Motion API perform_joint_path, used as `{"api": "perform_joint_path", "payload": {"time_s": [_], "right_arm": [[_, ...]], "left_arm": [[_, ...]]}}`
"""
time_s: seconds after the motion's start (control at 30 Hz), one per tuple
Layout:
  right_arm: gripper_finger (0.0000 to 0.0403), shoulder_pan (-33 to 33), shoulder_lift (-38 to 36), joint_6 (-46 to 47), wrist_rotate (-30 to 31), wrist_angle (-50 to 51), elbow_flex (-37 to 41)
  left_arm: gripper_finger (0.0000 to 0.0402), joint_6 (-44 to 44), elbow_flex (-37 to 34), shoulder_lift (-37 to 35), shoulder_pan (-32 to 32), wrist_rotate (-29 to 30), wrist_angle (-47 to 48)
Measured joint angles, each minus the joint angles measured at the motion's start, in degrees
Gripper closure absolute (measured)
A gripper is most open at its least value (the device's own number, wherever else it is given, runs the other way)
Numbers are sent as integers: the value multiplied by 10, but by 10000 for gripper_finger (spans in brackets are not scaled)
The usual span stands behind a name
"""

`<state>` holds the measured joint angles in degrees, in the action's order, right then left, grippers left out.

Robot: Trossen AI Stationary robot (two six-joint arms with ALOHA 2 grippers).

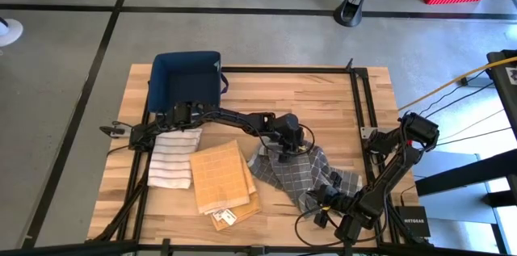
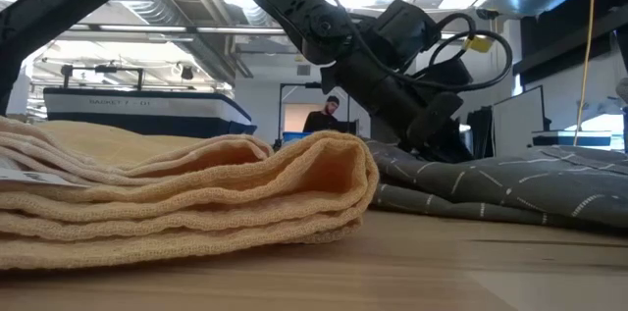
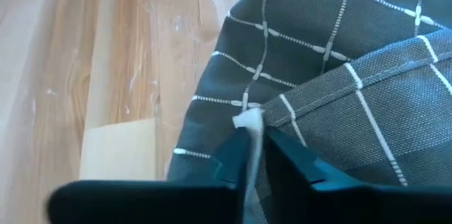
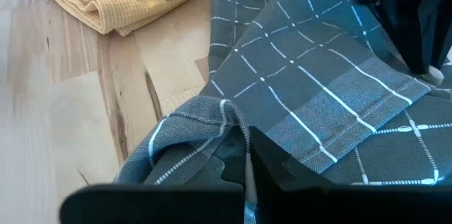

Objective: Fold towel
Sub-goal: Fold the gray pattern towel

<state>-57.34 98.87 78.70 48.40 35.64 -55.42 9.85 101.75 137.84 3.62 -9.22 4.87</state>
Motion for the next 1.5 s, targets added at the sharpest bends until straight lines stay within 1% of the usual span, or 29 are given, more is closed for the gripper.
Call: {"api": "perform_joint_path", "payload": {"time_s": [0.07,0.1,0.2,0.27,0.4,0.6,0.7,0.77,0.87,0.93,1.0,1.13,1.27,1.37,1.5], "right_arm": [[397,0,0,-2,0,0,0],[397,0,0,-8,0,0,0],[397,0,0,-9,1,-1,0],[397,0,0,-8,5,-1,0],[397,0,-1,-10,16,23,-20],[397,0,-22,-9,44,129,-66],[397,0,-46,-9,62,185,-87],[397,0,-70,-1,82,229,-102],[397,0,-109,8,109,284,-128],[397,0,-137,3,120,319,-146],[397,0,-165,-5,135,350,-163],[397,1,-220,-26,163,424,-195],[397,5,-278,-28,202,500,-225],[397,5,-321,-64,229,519,-246],[397,5,-379,-125,259,519,-269]], "left_arm": [[385,7,0,0,0,1,-1],[393,11,0,0,0,2,0],[393,11,0,-11,-2,21,20],[393,16,0,-32,-5,48,54],[399,34,0,-101,-18,99,111],[400,52,1,-216,-54,173,175],[398,60,1,-277,-77,234,225],[399,72,1,-314,-95,297,266],[399,85,0,-373,-124,407,319],[397,85,0,-410,-135,453,339],[396,69,0,-442,-142,471,361],[400,42,0,-494,-140,486,385],[396,37,0,-535,-125,532,379],[397,38,0,-552,-106,551,380],[399,38,0,-571,-71,552,374]]}}
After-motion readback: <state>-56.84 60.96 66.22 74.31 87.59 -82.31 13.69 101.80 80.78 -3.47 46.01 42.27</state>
